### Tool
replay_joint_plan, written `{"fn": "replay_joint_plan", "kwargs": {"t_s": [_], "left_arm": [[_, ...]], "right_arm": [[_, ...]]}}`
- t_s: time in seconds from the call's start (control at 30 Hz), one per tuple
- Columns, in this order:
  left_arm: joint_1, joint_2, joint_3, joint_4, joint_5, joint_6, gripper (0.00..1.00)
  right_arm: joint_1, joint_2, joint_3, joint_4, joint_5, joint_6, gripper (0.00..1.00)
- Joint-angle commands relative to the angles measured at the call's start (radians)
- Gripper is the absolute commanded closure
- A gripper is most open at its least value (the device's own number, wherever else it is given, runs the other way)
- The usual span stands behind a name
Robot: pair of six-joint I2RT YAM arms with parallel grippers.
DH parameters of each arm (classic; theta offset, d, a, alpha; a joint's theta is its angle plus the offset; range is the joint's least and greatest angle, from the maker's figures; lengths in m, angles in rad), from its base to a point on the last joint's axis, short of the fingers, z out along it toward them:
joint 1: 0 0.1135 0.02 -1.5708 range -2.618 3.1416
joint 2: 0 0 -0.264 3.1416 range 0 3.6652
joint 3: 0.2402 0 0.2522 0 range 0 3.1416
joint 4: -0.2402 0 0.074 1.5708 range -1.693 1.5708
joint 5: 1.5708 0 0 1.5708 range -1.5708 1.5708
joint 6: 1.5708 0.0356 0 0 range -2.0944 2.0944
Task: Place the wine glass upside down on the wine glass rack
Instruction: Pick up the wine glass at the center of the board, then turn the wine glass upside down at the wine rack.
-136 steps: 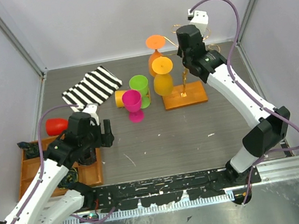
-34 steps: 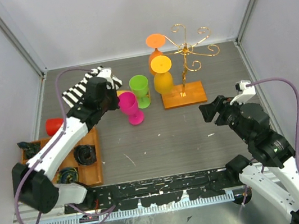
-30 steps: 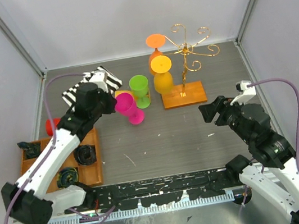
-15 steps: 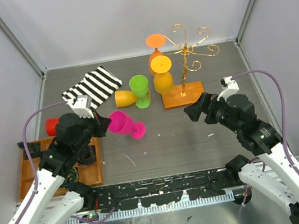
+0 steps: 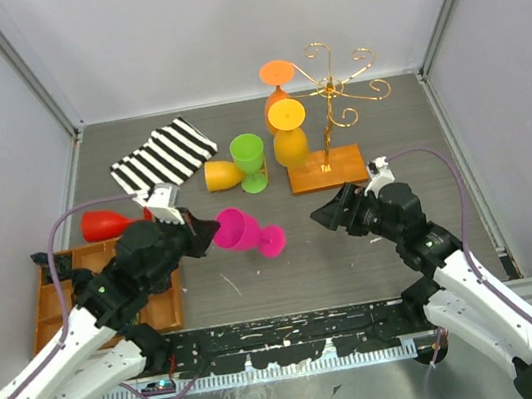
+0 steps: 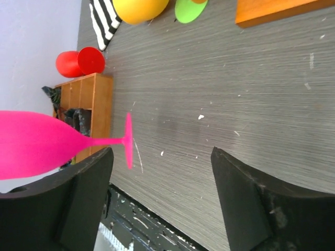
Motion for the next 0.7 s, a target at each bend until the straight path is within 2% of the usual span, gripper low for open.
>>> {"fn": "replay_joint_plan", "kwargs": {"t_s": [0.0,0.17,0.37,0.67], "left_arm": [[-0.108,0.084,0.017,0.113,-0.173,-0.067,1.0],[-0.158,0.072,-0.075,0.281,-0.207,-0.132,1.0],[-0.163,0.061,-0.101,0.282,-0.213,-0.128,1.0],[-0.165,0.1,-0.091,0.318,-0.171,-0.118,1.0]], "right_arm": [[0.001,0.004,-0.084,0.258,-0.117,0.094,0.23],[0.002,0.014,-0.149,0.342,-0.149,0.149,0.26],[0.002,0.02,-0.185,0.386,-0.175,0.16,0.32],[0.047,0.157,-0.209,0.545,-0.223,0.168,0.45]]}}
